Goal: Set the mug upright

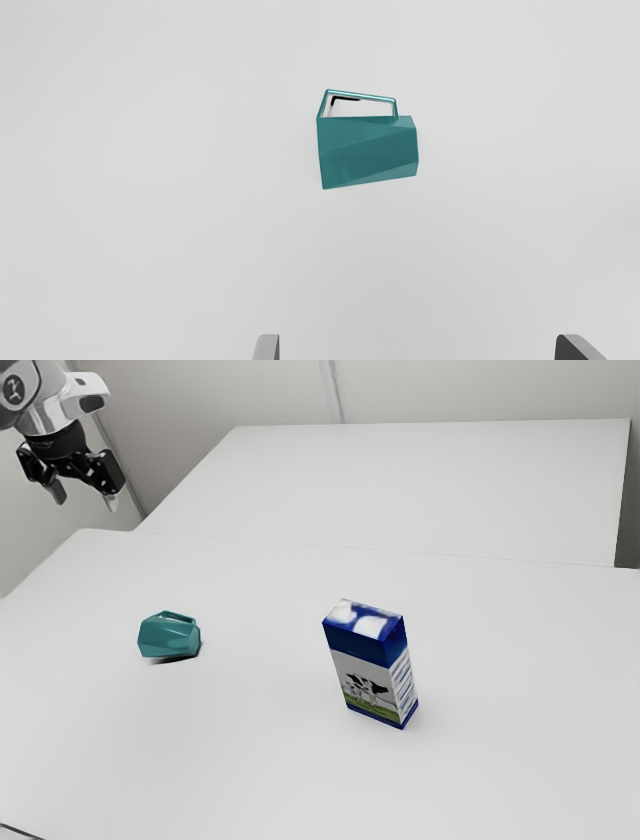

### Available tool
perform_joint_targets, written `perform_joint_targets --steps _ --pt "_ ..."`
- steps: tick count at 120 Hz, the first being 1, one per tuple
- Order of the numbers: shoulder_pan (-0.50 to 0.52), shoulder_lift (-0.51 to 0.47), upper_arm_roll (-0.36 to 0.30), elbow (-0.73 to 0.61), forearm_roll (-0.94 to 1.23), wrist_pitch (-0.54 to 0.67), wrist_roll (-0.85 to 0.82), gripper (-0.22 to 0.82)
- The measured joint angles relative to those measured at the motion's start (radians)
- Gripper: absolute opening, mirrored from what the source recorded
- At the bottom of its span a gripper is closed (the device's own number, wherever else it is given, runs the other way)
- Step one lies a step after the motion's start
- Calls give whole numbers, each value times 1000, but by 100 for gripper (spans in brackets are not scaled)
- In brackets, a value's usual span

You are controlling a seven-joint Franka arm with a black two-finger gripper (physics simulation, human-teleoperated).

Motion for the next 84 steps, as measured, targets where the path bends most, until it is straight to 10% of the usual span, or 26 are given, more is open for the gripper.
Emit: perform_joint_targets --steps 46,84 --pt "19 77 95 -2 -73 54 33 60" --pt "265 280 129 -19 -449 76 52 60"
